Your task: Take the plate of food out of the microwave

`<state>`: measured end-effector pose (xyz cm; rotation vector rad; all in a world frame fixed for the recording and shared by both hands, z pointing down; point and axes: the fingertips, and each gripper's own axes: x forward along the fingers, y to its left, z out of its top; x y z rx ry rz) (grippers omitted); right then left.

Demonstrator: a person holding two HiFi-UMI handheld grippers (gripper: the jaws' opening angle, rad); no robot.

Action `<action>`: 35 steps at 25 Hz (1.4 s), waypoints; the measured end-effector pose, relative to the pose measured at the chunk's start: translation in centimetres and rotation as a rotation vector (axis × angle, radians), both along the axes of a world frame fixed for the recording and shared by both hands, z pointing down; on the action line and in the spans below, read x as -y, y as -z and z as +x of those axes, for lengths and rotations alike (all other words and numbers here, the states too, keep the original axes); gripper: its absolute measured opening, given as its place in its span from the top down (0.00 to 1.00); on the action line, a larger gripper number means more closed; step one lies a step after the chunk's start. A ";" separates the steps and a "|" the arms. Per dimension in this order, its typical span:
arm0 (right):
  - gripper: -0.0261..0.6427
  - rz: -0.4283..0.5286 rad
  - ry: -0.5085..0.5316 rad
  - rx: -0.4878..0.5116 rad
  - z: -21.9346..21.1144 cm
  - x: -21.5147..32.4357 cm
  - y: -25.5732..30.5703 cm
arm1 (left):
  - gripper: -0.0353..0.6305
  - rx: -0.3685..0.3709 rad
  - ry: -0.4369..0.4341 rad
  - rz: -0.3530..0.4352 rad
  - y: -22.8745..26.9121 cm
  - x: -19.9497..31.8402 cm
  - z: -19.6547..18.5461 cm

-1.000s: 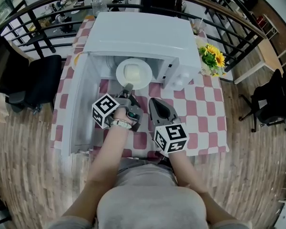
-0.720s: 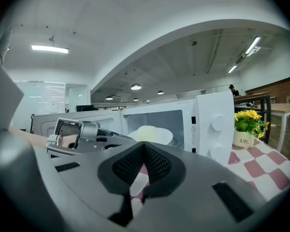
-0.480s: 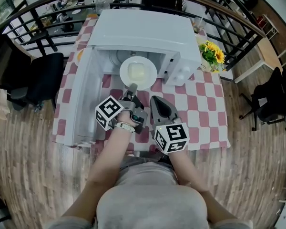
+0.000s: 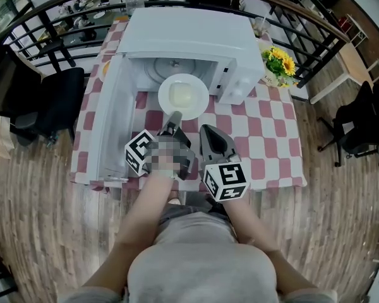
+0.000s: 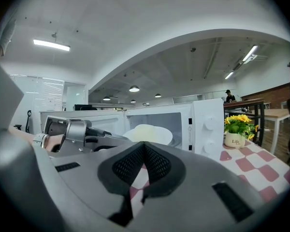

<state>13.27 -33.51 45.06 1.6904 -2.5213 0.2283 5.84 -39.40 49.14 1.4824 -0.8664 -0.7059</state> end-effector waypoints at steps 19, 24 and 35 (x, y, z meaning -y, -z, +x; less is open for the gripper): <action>0.93 0.017 -0.069 0.018 0.4 -1.5 0.2 | 0.92 -0.003 -0.023 0.038 1.0 -4.5 -0.7; 0.93 0.017 -0.068 0.023 0.4 -1.6 0.2 | 0.92 -0.005 -0.018 0.040 1.1 -4.6 -0.9; 0.93 0.027 -0.066 0.013 -0.2 -1.7 0.6 | 0.92 -0.013 -0.034 0.051 1.8 -4.6 -0.8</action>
